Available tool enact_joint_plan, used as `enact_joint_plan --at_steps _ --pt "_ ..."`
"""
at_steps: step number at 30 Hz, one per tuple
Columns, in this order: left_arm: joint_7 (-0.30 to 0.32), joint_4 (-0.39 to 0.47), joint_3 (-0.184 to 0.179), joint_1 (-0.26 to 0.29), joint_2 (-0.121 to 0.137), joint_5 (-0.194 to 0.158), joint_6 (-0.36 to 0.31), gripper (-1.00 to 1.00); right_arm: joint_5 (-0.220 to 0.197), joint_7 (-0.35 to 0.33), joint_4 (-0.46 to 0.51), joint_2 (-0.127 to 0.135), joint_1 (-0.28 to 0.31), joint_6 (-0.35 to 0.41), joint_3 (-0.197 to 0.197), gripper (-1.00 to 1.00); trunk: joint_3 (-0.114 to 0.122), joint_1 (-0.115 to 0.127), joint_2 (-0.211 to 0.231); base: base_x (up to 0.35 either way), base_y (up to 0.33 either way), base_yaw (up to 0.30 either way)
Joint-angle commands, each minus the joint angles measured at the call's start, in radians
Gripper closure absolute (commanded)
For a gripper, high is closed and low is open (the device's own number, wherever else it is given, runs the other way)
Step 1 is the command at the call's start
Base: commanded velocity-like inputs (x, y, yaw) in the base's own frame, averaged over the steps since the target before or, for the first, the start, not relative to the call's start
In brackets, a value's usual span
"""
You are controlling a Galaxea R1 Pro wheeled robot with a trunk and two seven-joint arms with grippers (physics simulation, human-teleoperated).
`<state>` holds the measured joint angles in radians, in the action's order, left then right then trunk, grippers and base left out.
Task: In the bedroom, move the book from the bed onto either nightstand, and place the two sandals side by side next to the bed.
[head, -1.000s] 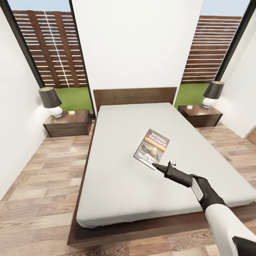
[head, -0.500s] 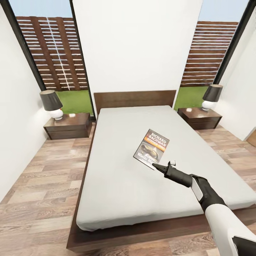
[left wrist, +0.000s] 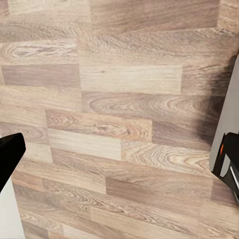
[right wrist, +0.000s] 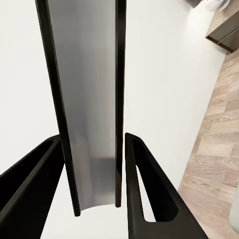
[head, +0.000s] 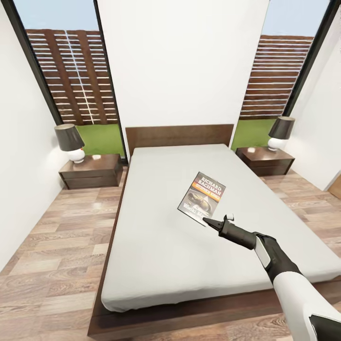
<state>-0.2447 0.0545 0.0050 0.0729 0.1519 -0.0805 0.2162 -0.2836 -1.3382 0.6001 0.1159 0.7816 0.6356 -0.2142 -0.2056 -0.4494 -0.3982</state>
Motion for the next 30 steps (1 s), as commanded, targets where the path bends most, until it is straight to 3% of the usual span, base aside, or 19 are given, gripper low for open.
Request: enact_joint_plan --at_steps 1,30 --pt "0.001 -0.001 0.000 0.001 0.000 -0.008 0.005 -1.00 -0.003 -0.001 0.000 0.000 0.001 0.008 -0.001 1.00 0.000 -0.001 -0.002 0.000 0.000 0.000" --pt "0.001 -0.001 0.000 0.001 0.000 -0.008 0.005 -1.00 -0.003 -0.004 0.000 0.001 0.001 0.007 -0.002 1.00 0.047 -0.001 -0.002 0.000 0.000 0.000"
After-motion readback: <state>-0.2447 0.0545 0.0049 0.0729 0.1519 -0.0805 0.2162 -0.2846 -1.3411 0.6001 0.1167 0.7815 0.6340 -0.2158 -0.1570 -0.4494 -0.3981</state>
